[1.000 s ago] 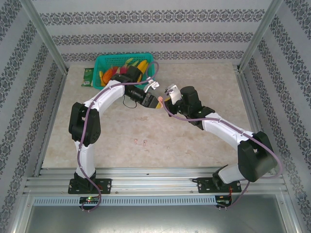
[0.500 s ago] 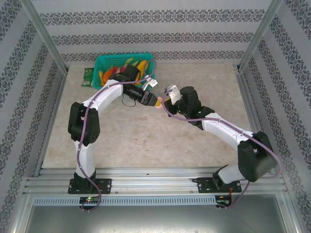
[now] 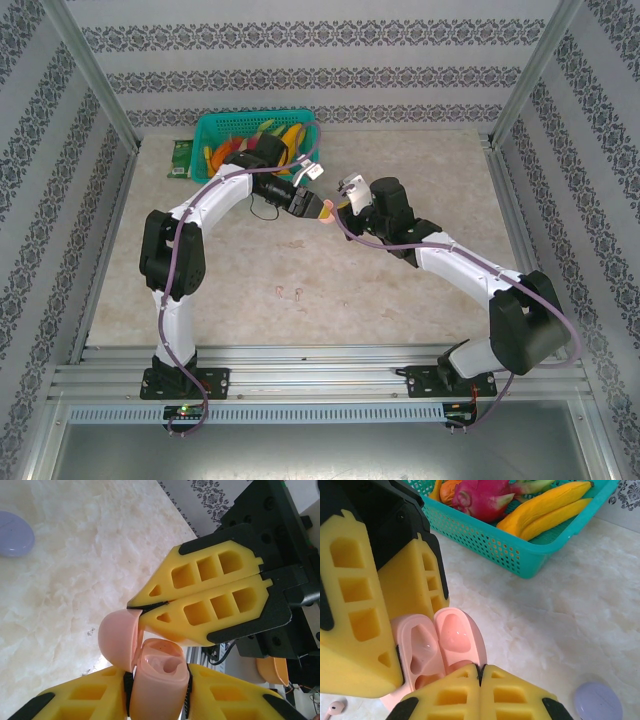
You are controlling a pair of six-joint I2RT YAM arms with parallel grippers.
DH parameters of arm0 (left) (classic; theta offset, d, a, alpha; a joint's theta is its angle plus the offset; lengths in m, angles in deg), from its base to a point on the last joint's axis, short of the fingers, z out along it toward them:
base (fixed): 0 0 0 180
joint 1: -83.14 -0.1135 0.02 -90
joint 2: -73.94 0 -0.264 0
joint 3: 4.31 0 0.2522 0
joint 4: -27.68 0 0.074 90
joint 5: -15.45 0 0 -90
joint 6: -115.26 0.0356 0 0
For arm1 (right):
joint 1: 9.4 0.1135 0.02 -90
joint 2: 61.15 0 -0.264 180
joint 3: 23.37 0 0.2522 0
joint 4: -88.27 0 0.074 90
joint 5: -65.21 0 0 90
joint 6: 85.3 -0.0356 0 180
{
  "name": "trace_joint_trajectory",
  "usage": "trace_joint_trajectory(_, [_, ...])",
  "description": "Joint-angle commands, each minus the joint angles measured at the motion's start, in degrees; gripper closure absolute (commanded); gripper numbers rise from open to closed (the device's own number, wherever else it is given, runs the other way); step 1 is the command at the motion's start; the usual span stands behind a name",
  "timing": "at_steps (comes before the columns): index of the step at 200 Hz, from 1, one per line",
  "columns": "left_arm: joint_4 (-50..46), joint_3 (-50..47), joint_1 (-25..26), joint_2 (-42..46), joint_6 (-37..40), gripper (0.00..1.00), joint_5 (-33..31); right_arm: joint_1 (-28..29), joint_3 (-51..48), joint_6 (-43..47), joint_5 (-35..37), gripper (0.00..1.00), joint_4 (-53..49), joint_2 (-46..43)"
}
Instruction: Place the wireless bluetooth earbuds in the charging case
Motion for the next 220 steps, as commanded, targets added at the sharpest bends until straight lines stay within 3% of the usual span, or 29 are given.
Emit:
trace_joint_trajectory(1, [-2.66, -0.78, -1.08, 1.22, 3.1, 0.65, 1.98, 0.54, 2.05, 0.71, -0.41, 1.0, 0.34, -0.13])
trace_joint_trajectory(91, [-1.49, -1.39, -1.1, 1.5, 2.71, 0.69, 2.04, 0.45, 1.95, 0.75, -0.61, 1.0, 0.25, -0.04])
trace_joint_trajectory(148, [-0.31, -1.6, -1.08, 1.75, 1.77, 0.82, 2.06, 0.45, 2.72, -0.24, -0.13, 1.0, -0.74, -0.53])
trace_joint_trajectory(176, [1.97, -2.89, -1.28, 2.5, 0.24, 0.86, 1.21, -0.06, 4.08, -2.29, 1.38, 0.7, -2.98, -2.39])
trace_joint_trajectory(211, [6.42, -5.26, -2.69, 4.4, -2.56, 0.91, 0.0, -3.25, 5.51, -9.28, 1.19, 0.42, -7.69, -6.93])
trace_joint_trajectory(220, [8.25, -6.38, -3.36, 5.31, -3.73, 0.94, -0.49, -4.9, 6.24, -11.73, 0.26, 0.4, -10.25, -7.86])
